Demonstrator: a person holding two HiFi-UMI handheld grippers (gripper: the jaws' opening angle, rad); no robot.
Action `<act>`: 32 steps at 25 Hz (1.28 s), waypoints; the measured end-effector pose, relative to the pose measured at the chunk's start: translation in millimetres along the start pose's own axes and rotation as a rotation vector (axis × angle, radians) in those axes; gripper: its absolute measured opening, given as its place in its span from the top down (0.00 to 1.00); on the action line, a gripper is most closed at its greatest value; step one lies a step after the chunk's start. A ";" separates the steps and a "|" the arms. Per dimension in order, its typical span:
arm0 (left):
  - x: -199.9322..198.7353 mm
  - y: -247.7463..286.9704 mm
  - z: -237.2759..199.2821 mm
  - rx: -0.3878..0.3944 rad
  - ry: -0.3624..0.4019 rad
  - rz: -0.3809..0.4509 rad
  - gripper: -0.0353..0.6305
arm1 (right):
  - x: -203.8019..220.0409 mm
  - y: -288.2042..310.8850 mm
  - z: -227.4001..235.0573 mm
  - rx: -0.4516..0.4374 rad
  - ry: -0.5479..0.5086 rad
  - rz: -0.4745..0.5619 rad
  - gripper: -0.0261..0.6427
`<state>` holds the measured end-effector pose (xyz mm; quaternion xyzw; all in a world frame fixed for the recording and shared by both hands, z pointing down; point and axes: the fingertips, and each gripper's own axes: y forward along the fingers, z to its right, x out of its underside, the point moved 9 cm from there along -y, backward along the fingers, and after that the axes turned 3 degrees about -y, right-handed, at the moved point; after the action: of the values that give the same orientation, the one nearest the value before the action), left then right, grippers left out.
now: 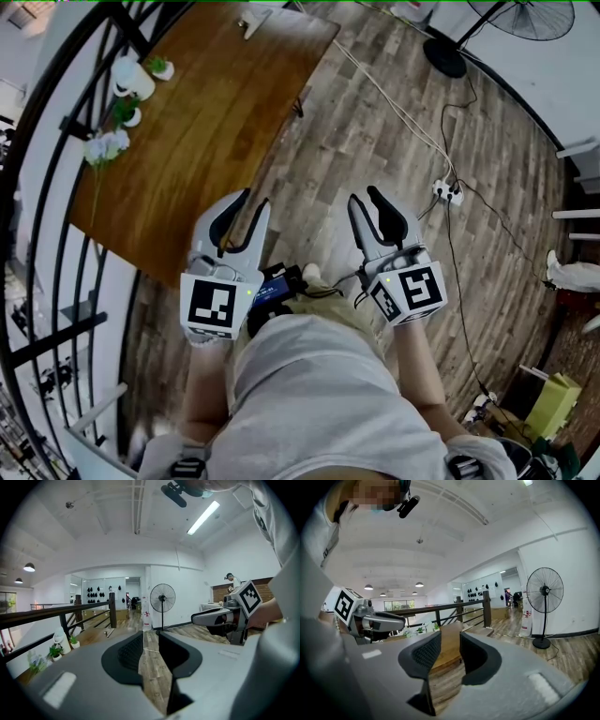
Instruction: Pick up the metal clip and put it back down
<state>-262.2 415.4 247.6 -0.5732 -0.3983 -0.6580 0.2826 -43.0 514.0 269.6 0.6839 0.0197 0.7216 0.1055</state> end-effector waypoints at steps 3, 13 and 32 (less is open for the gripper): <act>0.2 5.1 3.8 -0.007 -0.001 -0.010 0.78 | 0.7 -1.2 6.7 -0.006 0.000 0.002 0.78; -15.9 23.9 27.4 -0.021 0.027 0.029 0.78 | 3.9 -20.6 40.6 0.002 -0.001 0.026 0.77; -8.9 56.4 46.3 -0.038 0.026 -0.002 0.77 | 13.8 -16.4 78.1 -0.011 0.034 0.049 0.77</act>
<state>-189.3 424.4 251.4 -0.5693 -0.3826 -0.6732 0.2763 35.9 523.4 285.3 0.6713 0.0009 0.7355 0.0914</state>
